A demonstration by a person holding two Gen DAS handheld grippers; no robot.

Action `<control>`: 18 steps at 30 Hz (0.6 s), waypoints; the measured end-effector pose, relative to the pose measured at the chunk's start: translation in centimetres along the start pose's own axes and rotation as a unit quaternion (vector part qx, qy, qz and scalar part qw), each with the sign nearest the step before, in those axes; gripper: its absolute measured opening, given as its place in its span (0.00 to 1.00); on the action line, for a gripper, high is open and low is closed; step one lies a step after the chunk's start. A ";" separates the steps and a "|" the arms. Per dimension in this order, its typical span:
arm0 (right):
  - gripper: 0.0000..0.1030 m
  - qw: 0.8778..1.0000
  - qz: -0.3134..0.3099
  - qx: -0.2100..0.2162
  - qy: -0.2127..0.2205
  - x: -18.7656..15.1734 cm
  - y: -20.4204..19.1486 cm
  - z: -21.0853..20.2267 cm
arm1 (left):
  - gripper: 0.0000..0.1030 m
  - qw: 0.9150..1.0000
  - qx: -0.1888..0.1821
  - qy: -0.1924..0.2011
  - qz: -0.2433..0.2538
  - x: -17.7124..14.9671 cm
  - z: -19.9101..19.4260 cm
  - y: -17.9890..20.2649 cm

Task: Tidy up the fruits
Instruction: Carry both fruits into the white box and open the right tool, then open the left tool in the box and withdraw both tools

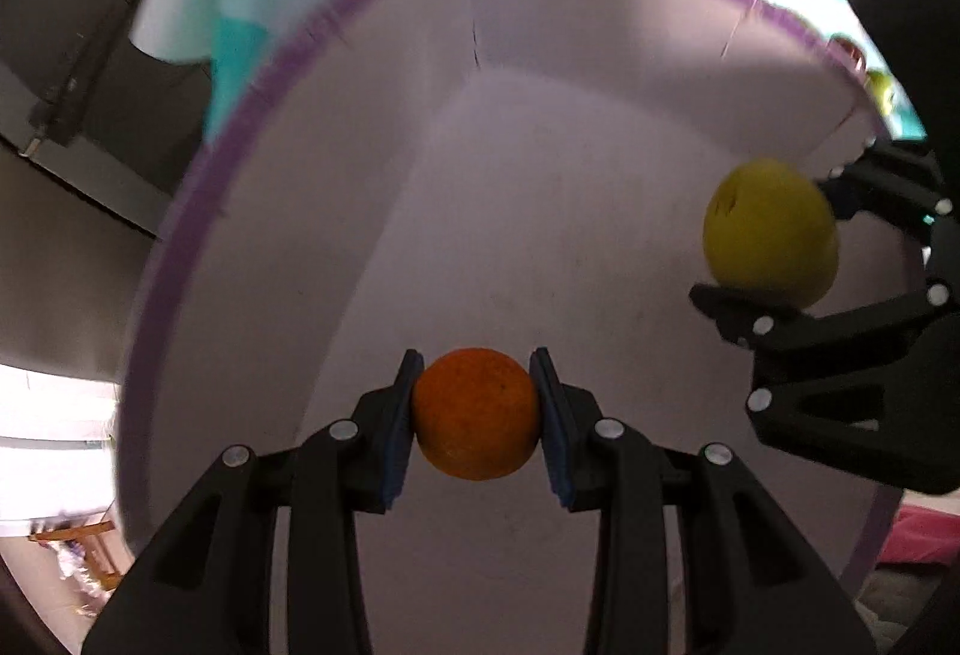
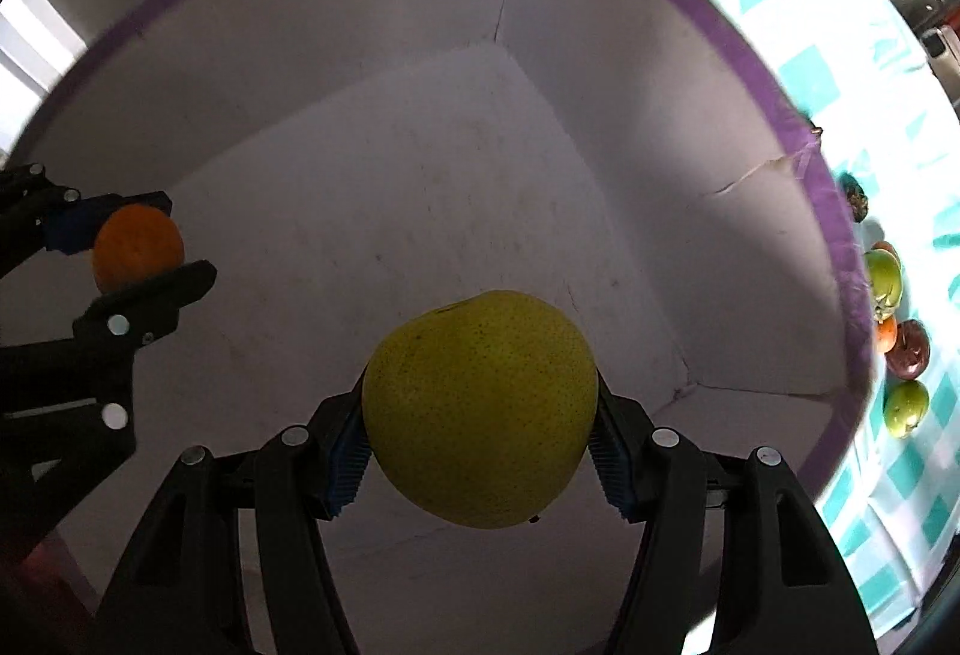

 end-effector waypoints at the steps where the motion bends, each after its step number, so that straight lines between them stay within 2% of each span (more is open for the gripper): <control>1: 0.59 1.000 -0.003 0.000 -0.008 -0.1 -0.2 0.3 | 0.36 1.000 -0.005 -0.011 0.001 0.0 0.3 0.0; 3: 0.58 1.000 -0.011 -0.001 -0.027 -0.5 -0.7 1.1 | 0.36 0.999 -0.011 -0.037 0.009 -0.2 1.1 0.2; 7: 0.59 0.999 -0.018 0.005 -0.033 -0.5 -1.5 1.0 | 0.39 0.998 -0.013 -0.061 0.009 -0.6 1.7 0.0; 8: 0.59 0.999 -0.015 0.004 -0.038 -0.5 -1.6 1.1 | 0.48 0.998 -0.012 -0.064 0.009 -0.7 1.6 -0.1; 11: 0.60 0.999 0.003 0.011 -0.041 -0.4 -1.4 1.0 | 0.65 0.998 -0.012 -0.062 0.007 -0.4 1.4 -0.4; 14: 0.70 0.999 0.012 0.014 -0.033 -0.4 -1.5 0.4 | 0.71 0.998 -0.006 -0.056 -0.005 -0.7 0.8 -0.7; 18: 0.72 1.000 0.014 0.015 -0.021 -0.5 -2.1 -0.6 | 0.76 0.999 -0.001 -0.047 -0.023 -0.5 0.1 -1.4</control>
Point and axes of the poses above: each gripper's, at about its wrist camera, not at the fingertips, and z roughly the way its jaws point, y to its right, x to its top, the point moved 7 cm from there along z, roughly the way its jaws point, and after that the axes turned 2 degrees about -x, right-handed, at the moved point
